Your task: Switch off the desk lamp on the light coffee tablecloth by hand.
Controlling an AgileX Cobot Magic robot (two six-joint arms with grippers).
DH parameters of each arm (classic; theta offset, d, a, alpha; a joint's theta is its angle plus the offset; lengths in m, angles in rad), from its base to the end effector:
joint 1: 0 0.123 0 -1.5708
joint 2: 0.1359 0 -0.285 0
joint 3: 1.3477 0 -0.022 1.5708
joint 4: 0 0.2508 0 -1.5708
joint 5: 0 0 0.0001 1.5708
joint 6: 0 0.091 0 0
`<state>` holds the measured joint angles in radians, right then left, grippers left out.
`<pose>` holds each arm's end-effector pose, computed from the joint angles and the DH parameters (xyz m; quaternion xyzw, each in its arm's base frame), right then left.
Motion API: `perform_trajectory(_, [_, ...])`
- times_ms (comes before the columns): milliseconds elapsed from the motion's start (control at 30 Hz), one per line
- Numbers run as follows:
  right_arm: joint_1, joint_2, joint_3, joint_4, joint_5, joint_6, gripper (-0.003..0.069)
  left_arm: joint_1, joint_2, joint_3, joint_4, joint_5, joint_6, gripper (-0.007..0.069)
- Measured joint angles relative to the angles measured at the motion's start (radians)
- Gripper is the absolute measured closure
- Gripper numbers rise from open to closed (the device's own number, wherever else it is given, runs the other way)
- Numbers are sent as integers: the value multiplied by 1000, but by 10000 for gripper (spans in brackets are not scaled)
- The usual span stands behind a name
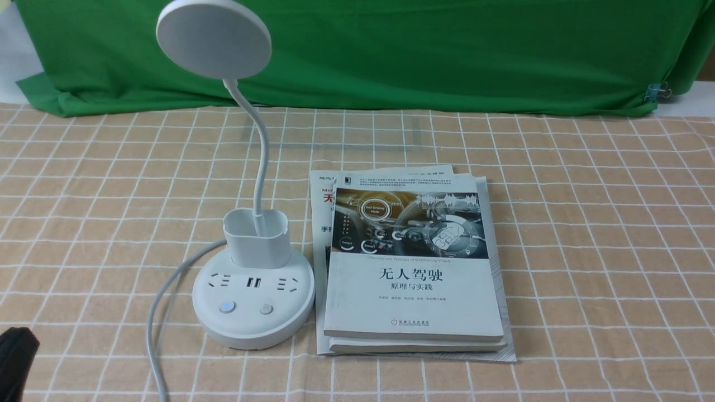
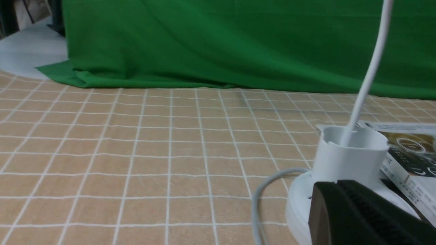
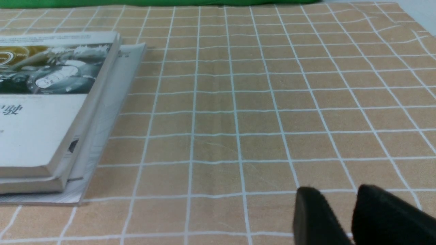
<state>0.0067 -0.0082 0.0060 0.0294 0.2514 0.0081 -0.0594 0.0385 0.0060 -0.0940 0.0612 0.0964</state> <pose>0.0549 0.0010 0.1888 0.0090 0.7619 0.0168 0.6474 0.0598 -0.0041 0.2034 0.0241 0.7131 -0.0220 0.7003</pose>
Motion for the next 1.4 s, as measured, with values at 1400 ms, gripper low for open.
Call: perform_trajectory(1400, [0, 0, 0, 0, 0, 0, 416, 26, -39, 1, -41, 240, -10, 625])
